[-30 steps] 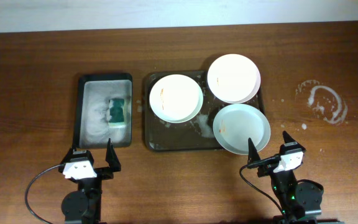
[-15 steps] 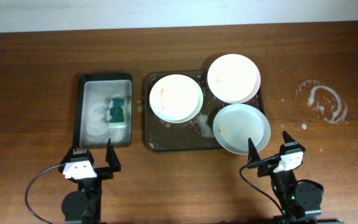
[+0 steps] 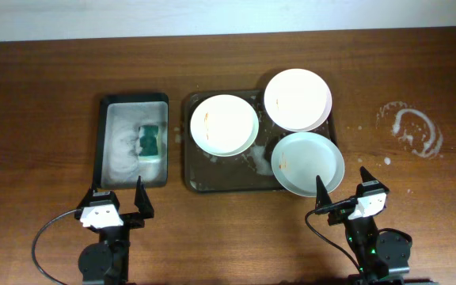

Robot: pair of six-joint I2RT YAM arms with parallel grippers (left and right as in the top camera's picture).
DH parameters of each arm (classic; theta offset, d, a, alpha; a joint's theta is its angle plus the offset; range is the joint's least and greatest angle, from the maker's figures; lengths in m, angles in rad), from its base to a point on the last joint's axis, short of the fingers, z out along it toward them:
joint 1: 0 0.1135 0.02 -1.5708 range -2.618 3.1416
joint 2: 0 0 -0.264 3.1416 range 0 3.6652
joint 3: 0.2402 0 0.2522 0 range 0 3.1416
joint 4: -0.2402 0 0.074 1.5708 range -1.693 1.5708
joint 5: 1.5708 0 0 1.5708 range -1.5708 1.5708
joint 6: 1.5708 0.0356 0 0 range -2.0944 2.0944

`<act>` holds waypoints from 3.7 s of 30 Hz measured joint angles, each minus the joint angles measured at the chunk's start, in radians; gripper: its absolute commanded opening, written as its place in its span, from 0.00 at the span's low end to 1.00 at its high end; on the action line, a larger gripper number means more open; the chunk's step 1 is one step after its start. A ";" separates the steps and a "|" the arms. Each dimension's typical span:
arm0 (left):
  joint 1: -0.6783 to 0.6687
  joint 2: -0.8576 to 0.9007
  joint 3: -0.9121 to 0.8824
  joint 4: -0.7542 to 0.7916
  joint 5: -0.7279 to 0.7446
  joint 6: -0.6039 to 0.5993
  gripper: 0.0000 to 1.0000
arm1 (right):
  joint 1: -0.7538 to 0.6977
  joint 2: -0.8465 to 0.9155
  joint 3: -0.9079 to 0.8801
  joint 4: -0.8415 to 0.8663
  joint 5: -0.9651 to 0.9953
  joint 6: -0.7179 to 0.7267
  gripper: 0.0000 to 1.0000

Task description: Clean dirty plates on tray and stack at the side

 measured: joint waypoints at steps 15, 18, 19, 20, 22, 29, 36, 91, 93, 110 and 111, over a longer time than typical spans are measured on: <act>0.000 0.000 0.000 0.093 0.000 0.000 0.99 | 0.000 0.000 0.000 0.087 -0.014 0.001 0.98; 0.000 0.000 0.010 0.112 0.000 0.000 0.99 | 0.000 -0.001 0.006 0.122 -0.023 0.000 0.98; 0.000 0.002 0.018 0.106 0.000 0.000 0.99 | 0.000 -0.001 0.009 0.122 -0.023 0.000 0.98; 0.000 0.006 0.035 0.091 0.001 0.000 0.99 | 0.000 -0.001 0.015 0.122 -0.023 -0.001 0.98; 0.000 0.024 0.080 0.059 0.001 0.000 0.99 | 0.000 -0.001 0.034 0.122 -0.023 0.000 0.98; 0.000 0.173 0.357 -0.116 0.008 0.055 0.99 | 0.000 0.009 0.162 0.080 -0.024 0.000 0.99; 0.000 0.444 0.735 -0.378 0.008 0.117 0.99 | 0.000 0.173 0.424 -0.064 -0.029 0.000 0.98; 0.069 1.535 1.398 -0.986 0.201 -0.048 0.99 | 0.253 2.051 1.598 -0.700 -0.129 0.435 0.39; 0.087 1.540 1.398 -0.983 0.201 -0.051 0.99 | 0.261 2.069 1.598 -0.696 -0.117 0.447 0.34; 0.121 1.640 1.401 -0.925 0.175 -0.055 0.99 | 0.296 2.184 1.598 -0.606 -0.058 0.502 0.27; 0.121 1.645 1.401 -0.922 0.169 -0.055 0.99 | 0.296 2.184 1.598 -0.599 -0.056 0.502 0.27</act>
